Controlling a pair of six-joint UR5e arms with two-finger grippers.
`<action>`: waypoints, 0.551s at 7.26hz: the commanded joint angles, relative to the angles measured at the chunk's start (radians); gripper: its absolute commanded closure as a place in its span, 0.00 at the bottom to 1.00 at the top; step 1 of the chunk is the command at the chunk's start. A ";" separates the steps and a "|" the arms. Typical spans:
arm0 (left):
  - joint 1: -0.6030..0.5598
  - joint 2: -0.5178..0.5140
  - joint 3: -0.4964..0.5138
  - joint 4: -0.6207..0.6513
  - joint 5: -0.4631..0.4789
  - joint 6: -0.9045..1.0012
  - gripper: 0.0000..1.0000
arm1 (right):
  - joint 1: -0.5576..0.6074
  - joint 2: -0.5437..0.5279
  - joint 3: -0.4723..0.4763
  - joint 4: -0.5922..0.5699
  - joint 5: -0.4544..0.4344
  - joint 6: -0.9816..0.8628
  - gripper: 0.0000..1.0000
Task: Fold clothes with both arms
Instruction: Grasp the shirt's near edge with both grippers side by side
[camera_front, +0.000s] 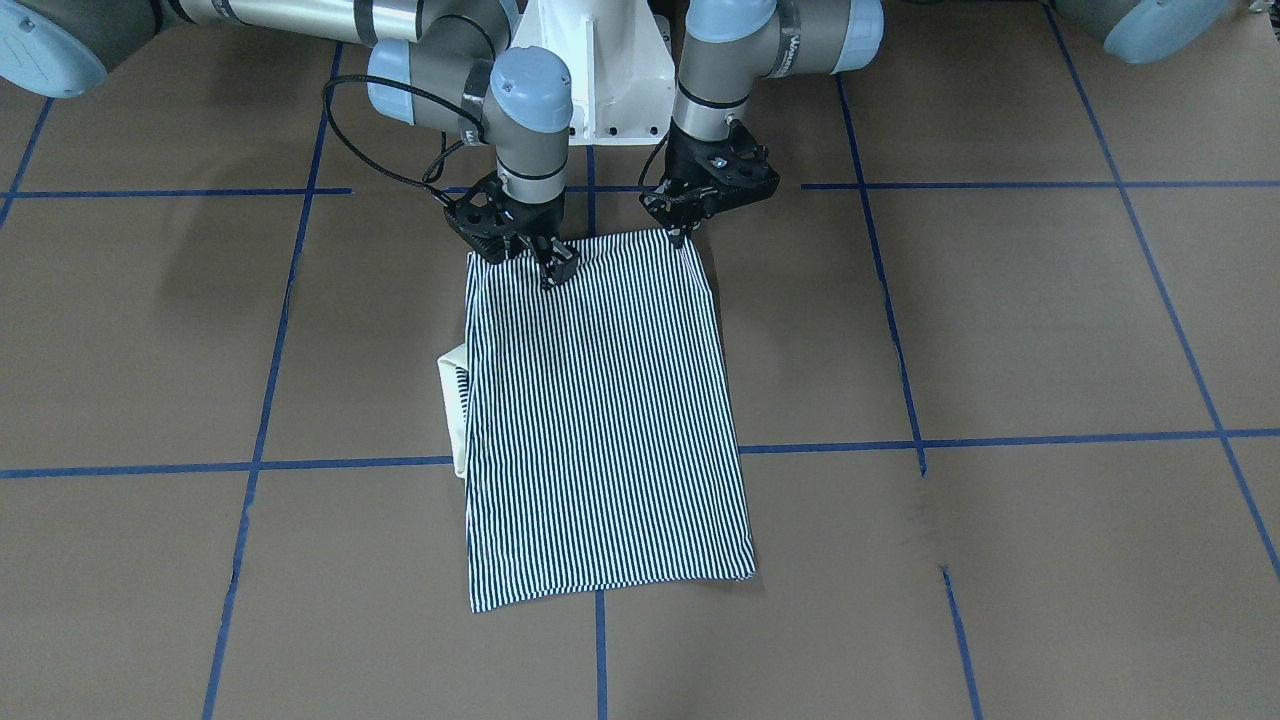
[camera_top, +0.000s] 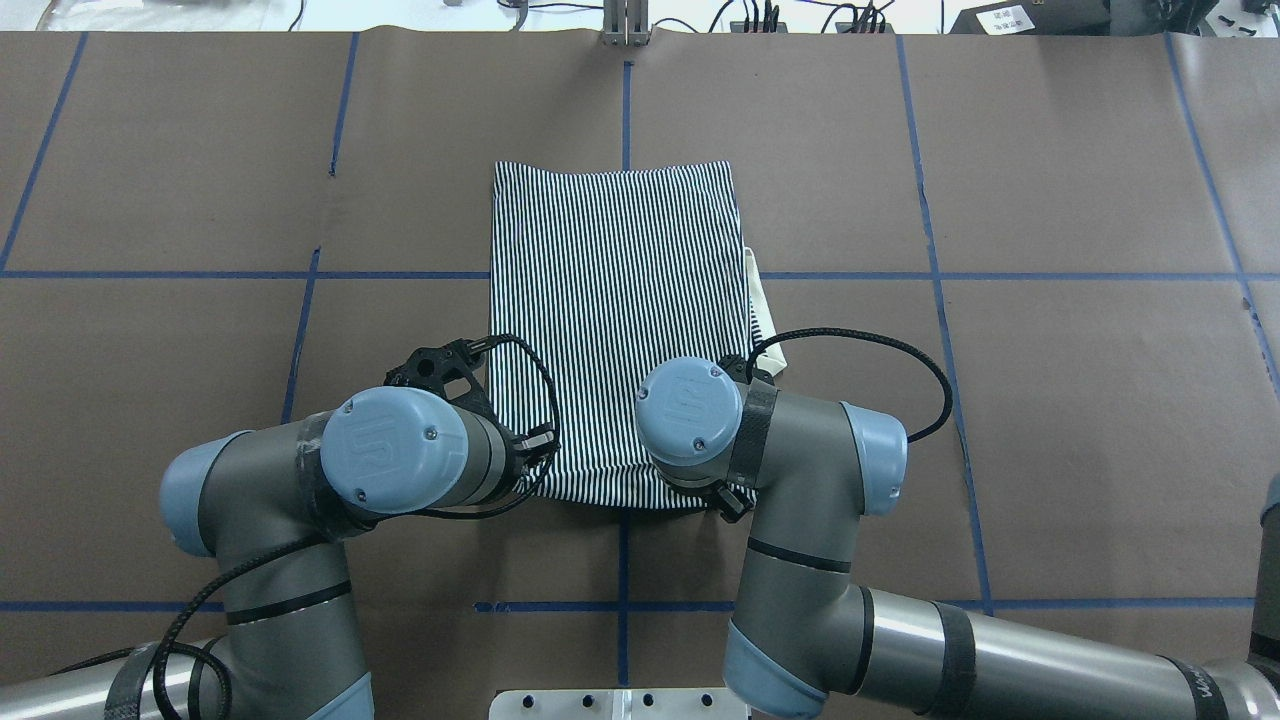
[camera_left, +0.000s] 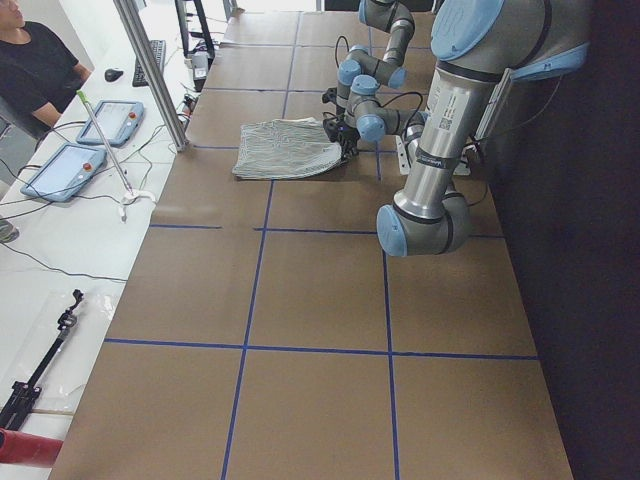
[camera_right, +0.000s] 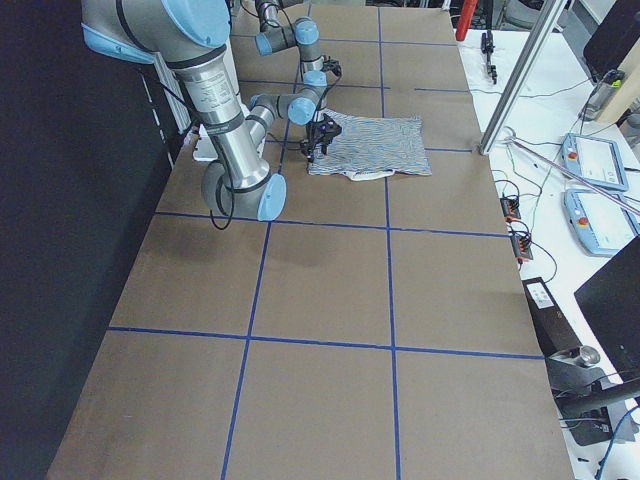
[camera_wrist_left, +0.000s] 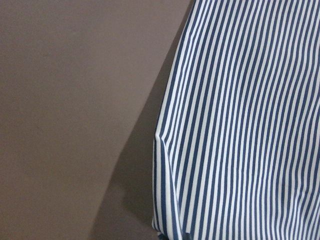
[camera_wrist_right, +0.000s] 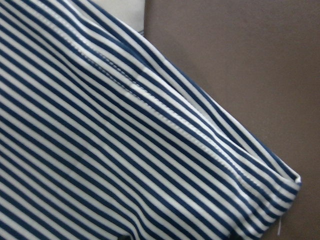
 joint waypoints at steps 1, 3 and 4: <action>-0.001 -0.002 0.000 0.000 0.000 -0.001 1.00 | 0.007 0.002 0.000 0.002 0.003 -0.002 1.00; -0.001 -0.005 -0.001 0.000 -0.001 -0.001 1.00 | 0.014 0.013 0.000 0.002 0.003 -0.002 1.00; -0.001 -0.005 0.000 0.002 -0.001 -0.001 1.00 | 0.016 0.014 0.000 0.002 0.003 -0.002 1.00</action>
